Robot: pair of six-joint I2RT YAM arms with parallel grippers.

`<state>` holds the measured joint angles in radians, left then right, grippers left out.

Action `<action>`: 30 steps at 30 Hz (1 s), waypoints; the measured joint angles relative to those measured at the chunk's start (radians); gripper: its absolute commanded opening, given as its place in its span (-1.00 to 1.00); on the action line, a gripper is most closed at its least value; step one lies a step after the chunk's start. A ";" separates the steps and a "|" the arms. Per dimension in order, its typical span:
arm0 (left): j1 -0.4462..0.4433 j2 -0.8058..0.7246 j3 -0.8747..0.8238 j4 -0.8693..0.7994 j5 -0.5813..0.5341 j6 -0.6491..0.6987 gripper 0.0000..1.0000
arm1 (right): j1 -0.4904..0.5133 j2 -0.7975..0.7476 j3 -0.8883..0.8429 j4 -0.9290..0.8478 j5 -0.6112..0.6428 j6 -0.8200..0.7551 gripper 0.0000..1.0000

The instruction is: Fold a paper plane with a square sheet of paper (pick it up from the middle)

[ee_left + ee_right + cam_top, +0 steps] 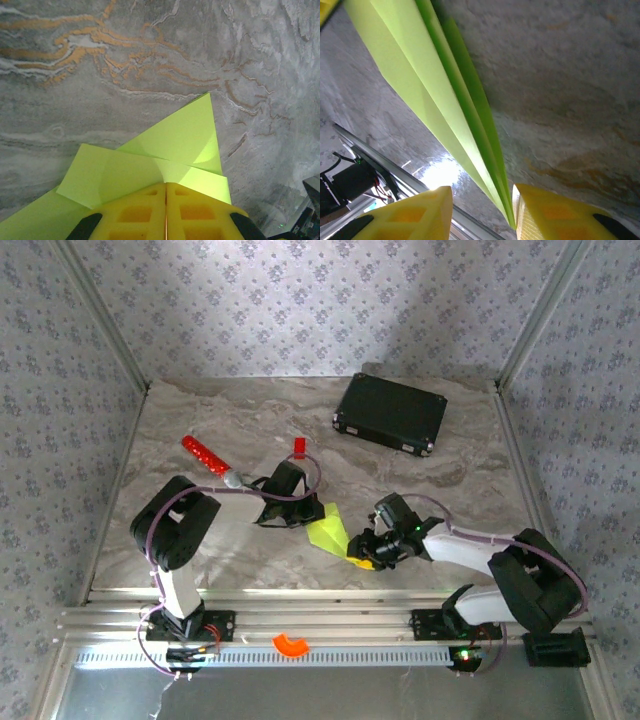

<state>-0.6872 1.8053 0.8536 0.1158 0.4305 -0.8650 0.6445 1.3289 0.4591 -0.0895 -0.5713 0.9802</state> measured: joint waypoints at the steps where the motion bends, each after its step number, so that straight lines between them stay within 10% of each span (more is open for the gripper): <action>1: 0.000 0.000 0.000 0.000 0.000 0.000 -0.83 | -0.002 -0.002 0.000 0.008 0.000 0.000 -0.24; 22: 0.000 0.003 -0.002 0.015 0.003 -0.026 -0.79 | -0.015 -0.016 0.000 0.124 -0.004 -0.028 -0.74; 30: 0.000 -0.018 -0.002 0.015 -0.001 -0.037 -0.48 | -0.019 -0.047 -0.002 0.118 0.005 -0.076 -0.94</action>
<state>-0.6876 1.7874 0.8516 0.1307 0.4294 -0.9024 0.6258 1.2816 0.4568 0.0284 -0.5659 0.9039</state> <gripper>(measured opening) 0.215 0.054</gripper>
